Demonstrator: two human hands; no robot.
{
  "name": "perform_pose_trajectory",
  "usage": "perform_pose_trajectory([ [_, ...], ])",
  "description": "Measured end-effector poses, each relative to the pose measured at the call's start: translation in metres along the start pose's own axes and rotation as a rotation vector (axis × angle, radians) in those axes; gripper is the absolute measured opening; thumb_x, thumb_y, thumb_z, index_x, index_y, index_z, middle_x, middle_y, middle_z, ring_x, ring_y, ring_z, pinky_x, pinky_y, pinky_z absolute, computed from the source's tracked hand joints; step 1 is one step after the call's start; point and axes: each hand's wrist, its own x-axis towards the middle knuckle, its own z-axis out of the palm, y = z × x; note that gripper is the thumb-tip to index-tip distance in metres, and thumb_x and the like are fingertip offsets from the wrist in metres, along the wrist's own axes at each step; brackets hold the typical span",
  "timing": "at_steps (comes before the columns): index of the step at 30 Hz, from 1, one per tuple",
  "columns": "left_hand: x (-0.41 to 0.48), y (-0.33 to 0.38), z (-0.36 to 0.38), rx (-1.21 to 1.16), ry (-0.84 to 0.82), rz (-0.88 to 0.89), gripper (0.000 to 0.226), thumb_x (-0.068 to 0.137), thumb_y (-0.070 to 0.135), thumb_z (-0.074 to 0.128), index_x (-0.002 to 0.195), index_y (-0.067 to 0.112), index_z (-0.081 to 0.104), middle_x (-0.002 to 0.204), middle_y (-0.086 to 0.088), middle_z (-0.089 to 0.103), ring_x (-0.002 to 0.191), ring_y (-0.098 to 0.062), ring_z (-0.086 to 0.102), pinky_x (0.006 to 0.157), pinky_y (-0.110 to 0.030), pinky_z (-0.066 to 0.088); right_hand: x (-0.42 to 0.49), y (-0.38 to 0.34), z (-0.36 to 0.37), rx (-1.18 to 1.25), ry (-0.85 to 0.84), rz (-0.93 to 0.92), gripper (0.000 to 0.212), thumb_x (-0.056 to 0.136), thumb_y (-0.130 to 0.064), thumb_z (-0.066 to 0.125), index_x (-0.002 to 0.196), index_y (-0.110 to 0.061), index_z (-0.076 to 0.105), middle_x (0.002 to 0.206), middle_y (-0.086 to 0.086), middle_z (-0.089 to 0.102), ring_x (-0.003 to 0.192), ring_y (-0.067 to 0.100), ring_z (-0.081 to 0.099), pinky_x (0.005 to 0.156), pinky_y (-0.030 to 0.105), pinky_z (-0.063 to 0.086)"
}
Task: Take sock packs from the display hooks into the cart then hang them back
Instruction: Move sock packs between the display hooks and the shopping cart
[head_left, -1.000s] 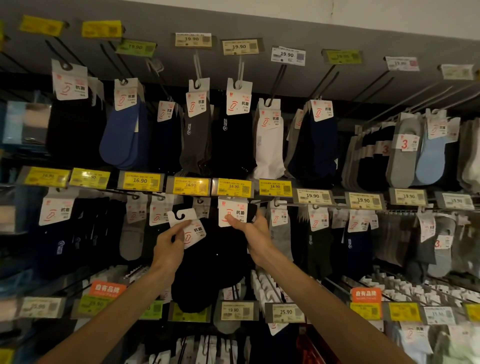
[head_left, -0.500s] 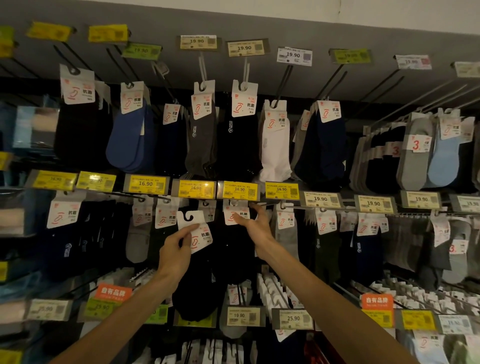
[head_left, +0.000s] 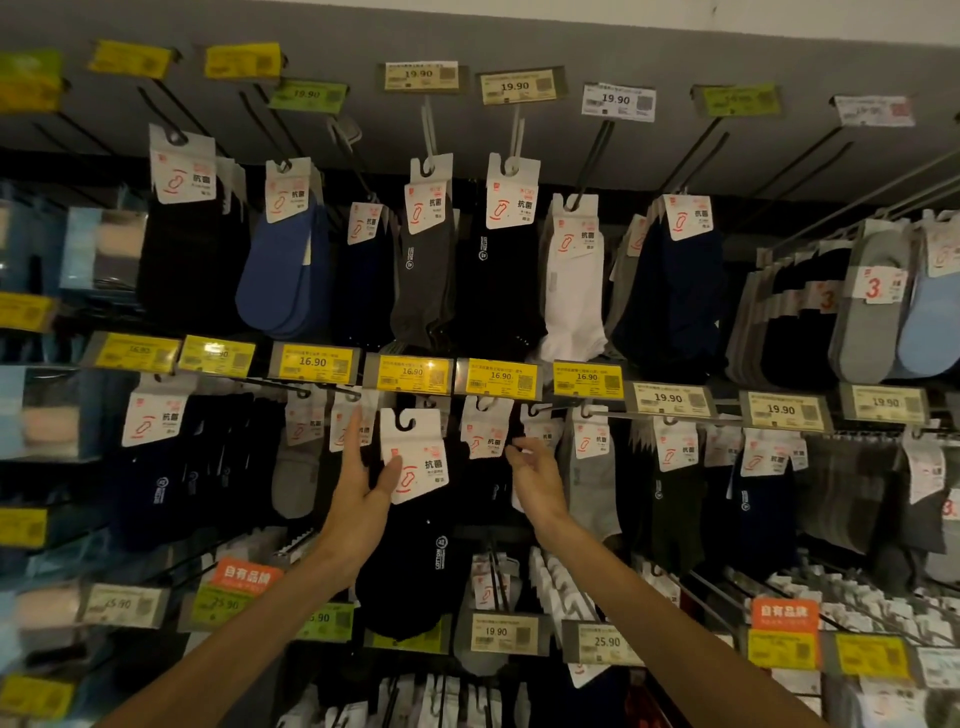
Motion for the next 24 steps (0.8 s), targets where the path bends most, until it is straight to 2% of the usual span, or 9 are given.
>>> perform_pose_trajectory([
  [2, -0.003, -0.002, 0.005, -0.023, -0.005, -0.04, 0.064, 0.102, 0.015, 0.049, 0.147, 0.047, 0.017, 0.125, 0.0, 0.063, 0.105, -0.018, 0.066, 0.071, -0.027, 0.059, -0.017, -0.003, 0.0, 0.09, -0.064, -0.027, 0.029, 0.102, -0.029, 0.046, 0.124, -0.014, 0.057, 0.109, 0.007, 0.068, 0.104, 0.019, 0.064, 0.085, 0.026, 0.051],
  [4, -0.003, -0.004, 0.012, 0.008, -0.038, -0.053, 0.056, 0.102, 0.017, 0.049, 0.148, 0.04, 0.026, 0.13, -0.005, 0.061, 0.106, -0.019, 0.066, 0.077, -0.03, 0.058, -0.03, -0.011, 0.0, 0.125, -0.149, -0.037, 0.031, 0.102, -0.034, 0.045, 0.124, -0.016, 0.057, 0.102, 0.004, 0.069, 0.095, 0.013, 0.067, 0.084, 0.03, 0.054],
  [7, -0.006, -0.004, 0.026, 0.055, -0.121, -0.031, 0.052, 0.102, 0.018, 0.048, 0.148, 0.038, 0.033, 0.13, -0.001, 0.061, 0.108, -0.015, 0.065, 0.076, -0.025, 0.058, -0.044, -0.019, 0.0, 0.132, -0.211, -0.073, 0.023, 0.102, -0.032, 0.047, 0.123, -0.024, 0.053, 0.107, -0.003, 0.067, 0.091, 0.003, 0.066, 0.079, 0.027, 0.057],
  [9, -0.009, 0.0, 0.037, 0.056, -0.163, -0.007, 0.052, 0.103, 0.017, 0.047, 0.145, 0.042, 0.03, 0.126, 0.002, 0.062, 0.106, -0.013, 0.065, 0.073, -0.021, 0.057, -0.05, -0.023, 0.001, 0.103, -0.2, -0.133, 0.027, 0.101, -0.026, 0.05, 0.128, -0.025, 0.048, 0.112, -0.005, 0.065, 0.093, 0.004, 0.067, 0.076, 0.024, 0.056],
  [11, -0.01, 0.003, 0.046, 0.032, -0.181, 0.0, 0.053, 0.103, 0.017, 0.046, 0.146, 0.043, 0.03, 0.125, 0.001, 0.063, 0.108, -0.014, 0.064, 0.08, -0.025, 0.058, -0.053, -0.028, -0.001, 0.102, -0.157, -0.175, 0.031, 0.1, -0.021, 0.053, 0.13, -0.025, 0.046, 0.11, -0.009, 0.064, 0.091, 0.005, 0.067, 0.073, 0.022, 0.056],
  [14, -0.006, 0.007, 0.054, -0.014, -0.193, -0.013, 0.053, 0.103, 0.017, 0.046, 0.149, 0.038, 0.032, 0.129, 0.002, 0.062, 0.113, -0.014, 0.063, 0.091, -0.03, 0.055, -0.05, -0.036, -0.007, 0.126, -0.102, -0.229, 0.028, 0.098, -0.017, 0.055, 0.125, -0.023, 0.05, 0.108, -0.01, 0.063, 0.091, 0.005, 0.067, 0.078, 0.028, 0.058],
  [17, -0.001, 0.011, 0.059, -0.026, -0.206, -0.011, 0.052, 0.103, 0.017, 0.046, 0.15, 0.036, 0.033, 0.127, 0.007, 0.062, 0.111, -0.01, 0.063, 0.087, -0.026, 0.056, -0.048, -0.041, -0.012, 0.133, -0.063, -0.274, 0.029, 0.097, -0.017, 0.059, 0.125, -0.021, 0.052, 0.115, -0.005, 0.063, 0.1, 0.012, 0.067, 0.082, 0.035, 0.058],
  [21, 0.01, 0.017, 0.067, -0.035, -0.203, -0.032, 0.051, 0.103, 0.015, 0.047, 0.15, 0.033, 0.035, 0.122, 0.006, 0.063, 0.106, -0.007, 0.062, 0.075, -0.017, 0.054, -0.042, -0.049, -0.015, 0.136, -0.059, -0.297, 0.025, 0.097, -0.015, 0.057, 0.121, -0.02, 0.053, 0.109, -0.01, 0.063, 0.094, 0.008, 0.067, 0.074, 0.023, 0.057],
  [24, 0.018, 0.024, 0.073, -0.053, -0.202, -0.03, 0.049, 0.103, 0.015, 0.048, 0.144, 0.039, 0.034, 0.118, 0.006, 0.063, 0.102, -0.006, 0.063, 0.073, -0.017, 0.055, -0.033, -0.054, -0.017, 0.166, -0.046, -0.272, 0.027, 0.098, -0.015, 0.056, 0.125, -0.014, 0.053, 0.107, -0.005, 0.064, 0.087, 0.003, 0.066, 0.067, 0.016, 0.054],
])
